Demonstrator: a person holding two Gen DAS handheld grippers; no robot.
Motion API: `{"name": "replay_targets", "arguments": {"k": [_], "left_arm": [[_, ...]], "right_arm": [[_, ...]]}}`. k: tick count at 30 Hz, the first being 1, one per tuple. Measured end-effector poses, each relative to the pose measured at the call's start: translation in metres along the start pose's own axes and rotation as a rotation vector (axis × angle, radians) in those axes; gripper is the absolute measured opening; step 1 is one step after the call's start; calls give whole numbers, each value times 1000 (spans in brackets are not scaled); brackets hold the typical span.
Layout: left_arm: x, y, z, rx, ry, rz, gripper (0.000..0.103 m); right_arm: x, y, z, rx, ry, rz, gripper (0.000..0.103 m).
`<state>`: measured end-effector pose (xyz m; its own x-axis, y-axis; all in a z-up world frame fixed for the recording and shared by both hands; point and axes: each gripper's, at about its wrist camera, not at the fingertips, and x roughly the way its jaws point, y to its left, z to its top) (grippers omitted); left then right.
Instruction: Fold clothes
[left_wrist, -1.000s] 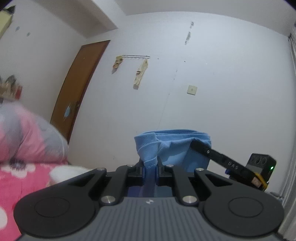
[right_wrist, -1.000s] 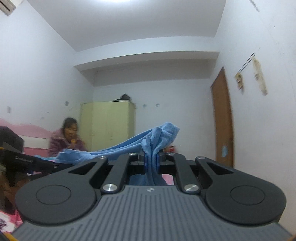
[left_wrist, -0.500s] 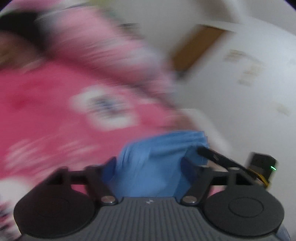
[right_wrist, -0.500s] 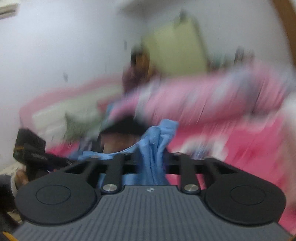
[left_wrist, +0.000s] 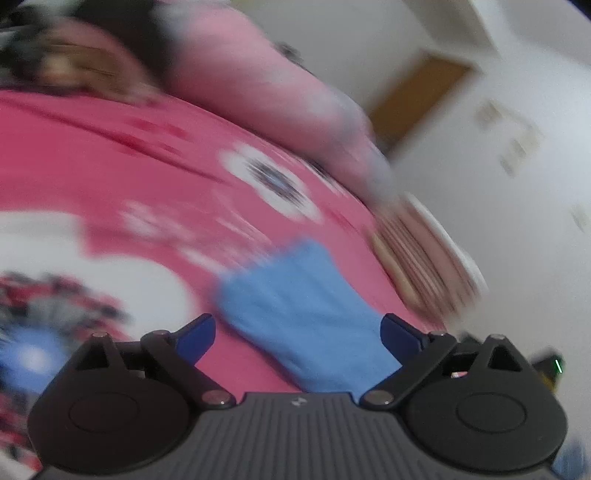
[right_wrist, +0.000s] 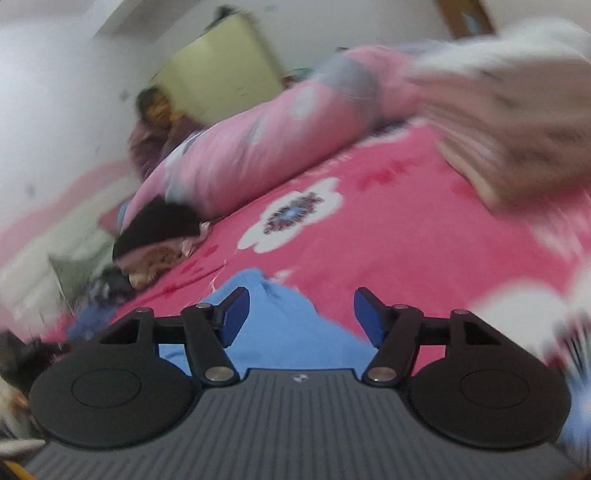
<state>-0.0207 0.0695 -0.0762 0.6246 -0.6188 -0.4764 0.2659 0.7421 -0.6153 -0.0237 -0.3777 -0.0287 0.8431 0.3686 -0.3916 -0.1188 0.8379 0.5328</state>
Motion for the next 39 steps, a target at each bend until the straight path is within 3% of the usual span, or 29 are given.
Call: {"name": "replay_targets", "arguments": {"k": [2,4,8,14,20,22,24,25,29,34,39], "left_arm": [[14,-23,-11,75,70,-52,97],[29,-37,-28,87,146,-77,97],[56,-59,-58,62,299,-99,89],[94,-74,-82,-30,418,-107,76],[97,-69,-88,-171,385,-73,73],[97,-70,-89,-178,372,-55,54],[97,-69,-89,-192,369,-44,17],[97,-68,-89,-206,369,-43,9],[92,-67,-85,-209,326,-59,5],[56,-64,-65,-177,267,-90,5],[45,-46,-67,-237,295,-113,6]], "right_arm": [[-16,-12,-19,58,1,-13,63],[-24,-16,-36,103,-4,7,63],[-31,-23,-59,191,-42,78,63],[-31,-31,-71,256,-55,178,63],[-41,-41,-76,285,-104,230,63],[-45,-47,-79,306,-124,239,63],[-47,-52,-81,317,-135,240,63],[-48,-54,-82,321,-140,240,63],[-52,-59,-83,332,-158,239,63],[-53,-56,-79,313,-156,242,63],[-39,-47,-74,296,-95,262,63]]}}
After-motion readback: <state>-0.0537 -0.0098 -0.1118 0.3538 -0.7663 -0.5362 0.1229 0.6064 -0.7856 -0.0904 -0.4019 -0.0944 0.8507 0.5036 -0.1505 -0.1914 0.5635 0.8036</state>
